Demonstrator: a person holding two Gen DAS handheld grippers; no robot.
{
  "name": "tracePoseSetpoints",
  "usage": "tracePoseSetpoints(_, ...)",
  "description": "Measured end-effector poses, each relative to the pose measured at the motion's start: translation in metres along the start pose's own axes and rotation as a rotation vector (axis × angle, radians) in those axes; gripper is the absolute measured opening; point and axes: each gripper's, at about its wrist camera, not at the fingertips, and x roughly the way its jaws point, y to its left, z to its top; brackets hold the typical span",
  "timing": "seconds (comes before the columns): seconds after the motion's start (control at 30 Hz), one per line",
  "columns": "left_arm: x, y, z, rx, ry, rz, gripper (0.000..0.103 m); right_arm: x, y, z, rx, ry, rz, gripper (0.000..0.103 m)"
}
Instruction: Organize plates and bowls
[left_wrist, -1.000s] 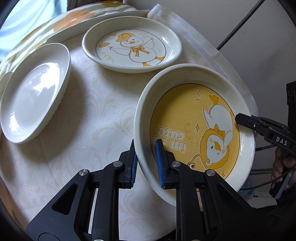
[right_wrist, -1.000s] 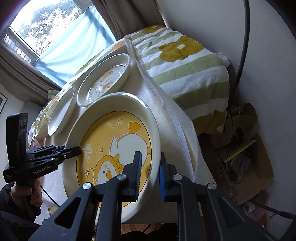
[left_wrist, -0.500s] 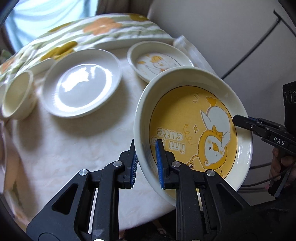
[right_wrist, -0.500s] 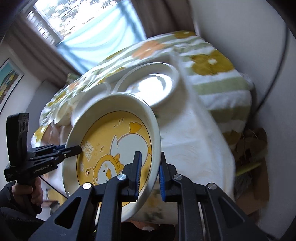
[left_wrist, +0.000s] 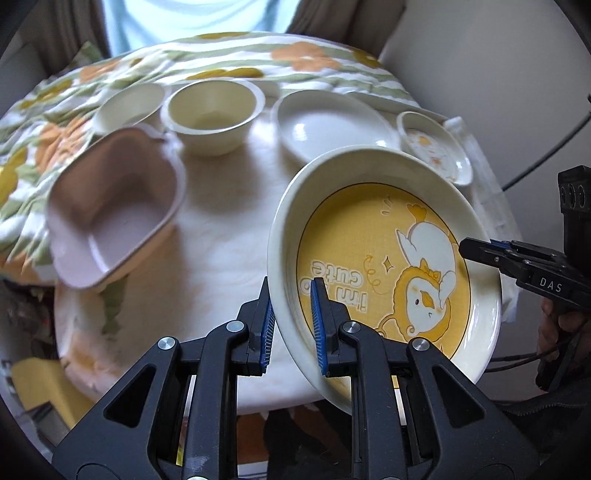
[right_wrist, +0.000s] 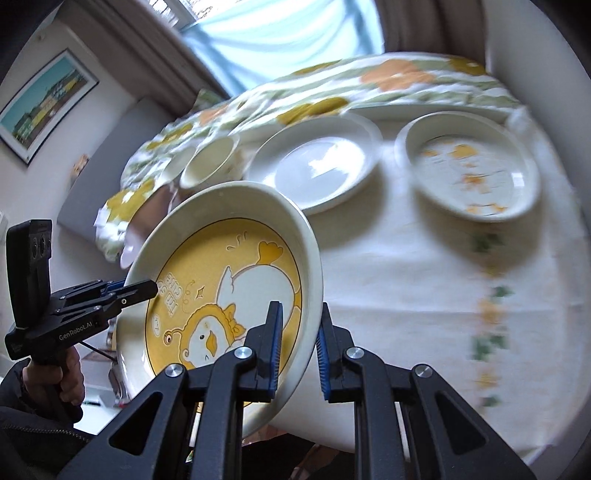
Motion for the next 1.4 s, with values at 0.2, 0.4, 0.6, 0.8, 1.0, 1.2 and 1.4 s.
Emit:
tracePoseSetpoints(0.2,0.012,0.056,-0.016,-0.049,0.03,0.02,0.015,0.053,0.039,-0.001,-0.025,0.062,0.01,0.016)
tracePoseSetpoints(0.4,0.033,0.089,-0.021,-0.057,0.04,0.004,0.015,0.083,0.051,0.0,-0.029,0.077,-0.012,0.016)
tracePoseSetpoints(0.6,0.047,0.097,-0.026,-0.057,0.027,-0.015,0.015,0.09,0.046,-0.004,-0.029,0.071,-0.038,0.016)
tracePoseSetpoints(0.8,0.046,0.096,-0.026,-0.057,0.026,0.002,0.015,0.09,0.045,-0.004,-0.032,0.071,-0.048,0.016)
tracePoseSetpoints(1.0,0.047,0.094,-0.025,-0.066,0.03,0.001,0.02,0.094,0.05,-0.001,-0.038,0.084,-0.055,0.016)
tracePoseSetpoints(1.2,0.048,0.083,-0.021,-0.038,0.035,0.012,0.061,0.097,0.05,0.002,-0.012,0.107,-0.054,0.016)
tracePoseSetpoints(1.4,0.048,0.072,-0.017,0.002,0.02,0.045,0.069,0.098,0.053,0.0,-0.018,0.086,-0.064,0.047)
